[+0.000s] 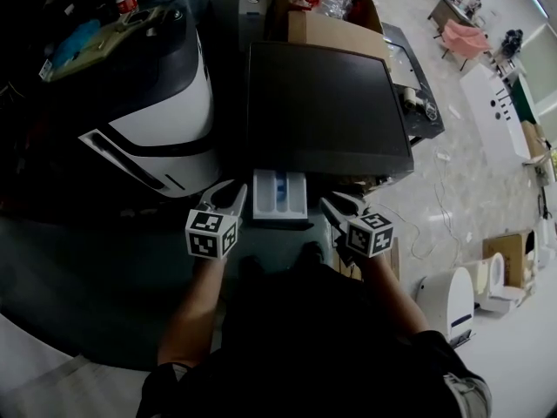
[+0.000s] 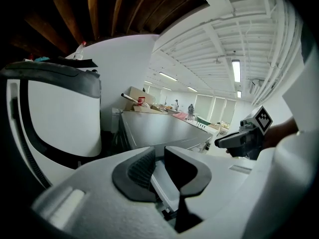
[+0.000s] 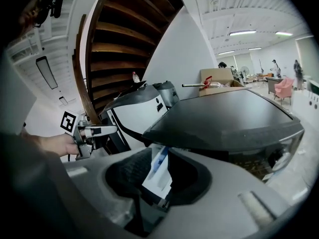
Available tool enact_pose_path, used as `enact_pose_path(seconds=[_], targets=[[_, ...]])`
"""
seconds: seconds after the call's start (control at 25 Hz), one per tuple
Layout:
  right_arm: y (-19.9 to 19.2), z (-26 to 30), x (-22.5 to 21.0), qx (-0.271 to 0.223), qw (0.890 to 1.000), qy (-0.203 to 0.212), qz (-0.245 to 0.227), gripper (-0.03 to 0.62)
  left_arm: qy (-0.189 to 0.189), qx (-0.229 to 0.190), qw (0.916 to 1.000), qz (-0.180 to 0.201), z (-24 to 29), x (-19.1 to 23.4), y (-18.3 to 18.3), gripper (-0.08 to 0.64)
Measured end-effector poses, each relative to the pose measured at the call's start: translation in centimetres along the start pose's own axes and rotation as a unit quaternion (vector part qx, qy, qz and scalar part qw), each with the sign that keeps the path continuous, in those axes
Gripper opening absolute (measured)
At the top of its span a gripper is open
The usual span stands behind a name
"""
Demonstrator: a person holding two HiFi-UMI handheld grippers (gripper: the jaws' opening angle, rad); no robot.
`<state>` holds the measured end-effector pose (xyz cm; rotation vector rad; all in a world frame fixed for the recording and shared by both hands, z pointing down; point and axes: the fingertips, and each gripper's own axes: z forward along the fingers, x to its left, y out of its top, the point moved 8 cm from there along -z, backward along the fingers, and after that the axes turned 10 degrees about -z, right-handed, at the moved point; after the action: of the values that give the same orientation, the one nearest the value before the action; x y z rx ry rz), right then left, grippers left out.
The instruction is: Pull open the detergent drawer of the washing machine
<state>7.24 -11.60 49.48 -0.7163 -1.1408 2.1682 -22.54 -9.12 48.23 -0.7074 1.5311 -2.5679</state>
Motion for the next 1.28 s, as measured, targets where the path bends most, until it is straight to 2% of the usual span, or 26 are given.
enact_pose_path(seconds=[0.16,0.32,0.44,0.56,0.64,0.72,0.8,0.88,1.12,1.28], targets=[[1.9,0.0,-1.7,-0.012,0.999,0.034,-0.021,0.102,0.025,-0.008,0.9993,0.027,1.3,-1.6,1.7,0.063],[4.2,-0.1,-4.4,-0.027,0.994,0.082,-0.060,0.081,0.053,-0.029,0.9980,0.020,2.9,-3.9,3.5,0.052],[6.3,-0.2,-6.9,-0.045,0.986,0.126,-0.099,0.044,0.076,-0.051,0.9957,0.012,3.9,-6.2,4.7,0.031],[8.6,-0.7,-9.6,-0.074,0.975,0.172,-0.124,0.004,0.104,-0.093,0.9896,0.036,4.8,-8.9,6.2,0.031],[9.9,-1.1,-11.3,-0.087,0.966,0.199,-0.138,0.003,0.130,-0.115,0.9837,0.048,5.0,-10.8,6.8,0.031],[10.8,-1.4,-12.8,-0.091,0.960,0.218,-0.150,0.003,0.147,-0.132,0.9798,0.031,4.8,-12.4,7.2,0.031],[11.5,-1.7,-14.1,-0.093,0.956,0.231,-0.153,0.002,0.151,-0.149,0.9773,0.003,4.5,-13.8,7.5,0.023],[12.2,-2.1,-15.1,-0.100,0.954,0.239,-0.155,0.002,0.154,-0.155,0.9758,-0.010,4.0,-15.1,7.7,0.011],[16.1,-3.5,-14.8,-0.144,0.942,0.253,-0.166,0.002,0.192,-0.138,0.9716,0.005,2.1,-15.5,9.1,0.011],[18.3,-4.3,-13.2,-0.165,0.930,0.251,-0.211,0.002,0.201,-0.159,0.9666,0.011,0.9,-15.8,11.3,0.009]])
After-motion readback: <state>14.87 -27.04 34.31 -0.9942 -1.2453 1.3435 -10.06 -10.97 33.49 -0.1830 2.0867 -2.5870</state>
